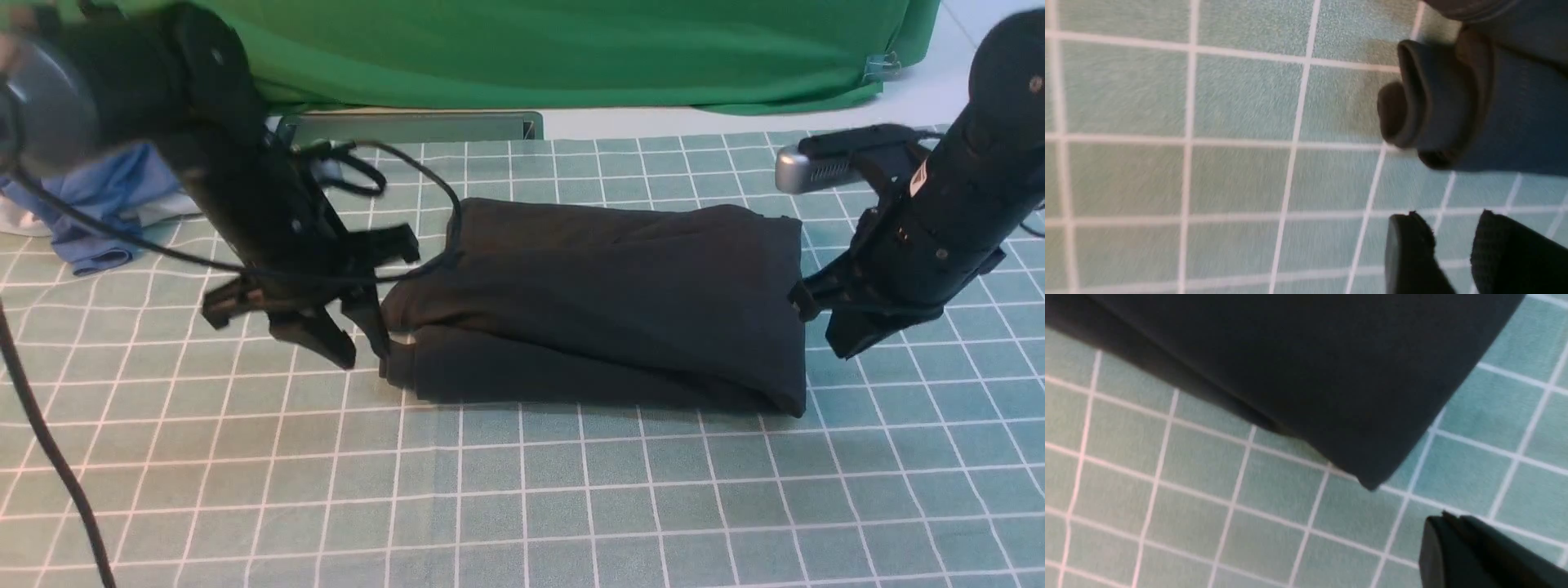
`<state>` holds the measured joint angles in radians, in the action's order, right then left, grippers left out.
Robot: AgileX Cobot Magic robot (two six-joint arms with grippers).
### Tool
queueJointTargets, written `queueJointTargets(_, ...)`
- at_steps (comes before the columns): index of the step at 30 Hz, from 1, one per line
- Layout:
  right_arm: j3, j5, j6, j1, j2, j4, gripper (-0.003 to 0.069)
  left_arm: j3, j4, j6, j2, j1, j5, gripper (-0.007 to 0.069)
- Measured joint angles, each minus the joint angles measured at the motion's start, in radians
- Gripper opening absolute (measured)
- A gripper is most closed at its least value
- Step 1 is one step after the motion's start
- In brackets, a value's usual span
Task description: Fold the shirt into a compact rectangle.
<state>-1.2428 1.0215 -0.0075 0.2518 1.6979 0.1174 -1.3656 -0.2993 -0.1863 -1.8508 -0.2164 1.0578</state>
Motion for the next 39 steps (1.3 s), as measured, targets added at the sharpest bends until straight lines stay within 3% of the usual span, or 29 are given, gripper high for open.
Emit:
queueJointTargets(3,0.037,-0.032,0.007,0.000,0.000,0.016,0.0232,0.016,-0.018,0.000,-0.019,-0.016,-0.068,0.0331)
queueJointTargets(5,0.051,-0.047,0.007,0.000,0.000,0.018,0.0290,0.018,-0.028,0.000,-0.025,-0.018,-0.089,0.0357)
queueJointTargets(7,0.082,-0.085,0.040,0.000,0.003,0.026,0.0418,0.020,-0.056,0.000,-0.041,-0.018,-0.130,0.0414)
queueJointTargets(9,0.095,-0.111,0.049,0.000,0.016,0.038,0.0469,0.020,-0.085,0.009,-0.057,-0.018,-0.134,0.0444)
queueJointTargets(13,0.103,-0.161,0.050,0.000,0.055,0.059,0.0484,0.020,-0.109,0.016,-0.091,-0.022,-0.149,0.0459)
queueJointTargets(16,0.104,-0.217,0.041,0.000,0.114,0.093,0.0457,0.020,-0.131,0.029,-0.134,-0.023,-0.167,0.0442)
queueJointTargets(20,0.106,-0.243,0.024,0.000,0.149,0.103,0.0381,0.020,-0.142,0.037,-0.138,-0.028,-0.167,0.0358)
queueJointTargets(23,0.109,-0.259,0.007,0.000,0.150,0.109,0.0155,0.020,-0.143,0.059,-0.138,-0.054,-0.171,0.0171)
queueJointTargets(25,0.109,-0.260,0.007,0.000,0.146,0.109,0.0084,0.020,-0.143,0.065,-0.138,-0.064,-0.164,0.0085)
queueJointTargets(28,0.109,-0.241,0.007,0.000,0.133,0.096,0.0063,0.020,-0.144,0.068,-0.138,-0.071,-0.136,0.0041)
queueJointTargets(32,0.111,-0.167,0.017,0.000,0.095,0.054,0.0063,0.029,-0.143,0.061,-0.136,-0.091,-0.043,0.0035)
queueJointTargets(39,0.190,-0.088,0.046,0.000,-0.006,0.030,0.0063,0.128,-0.094,0.038,-0.059,-0.191,-0.036,0.0035)
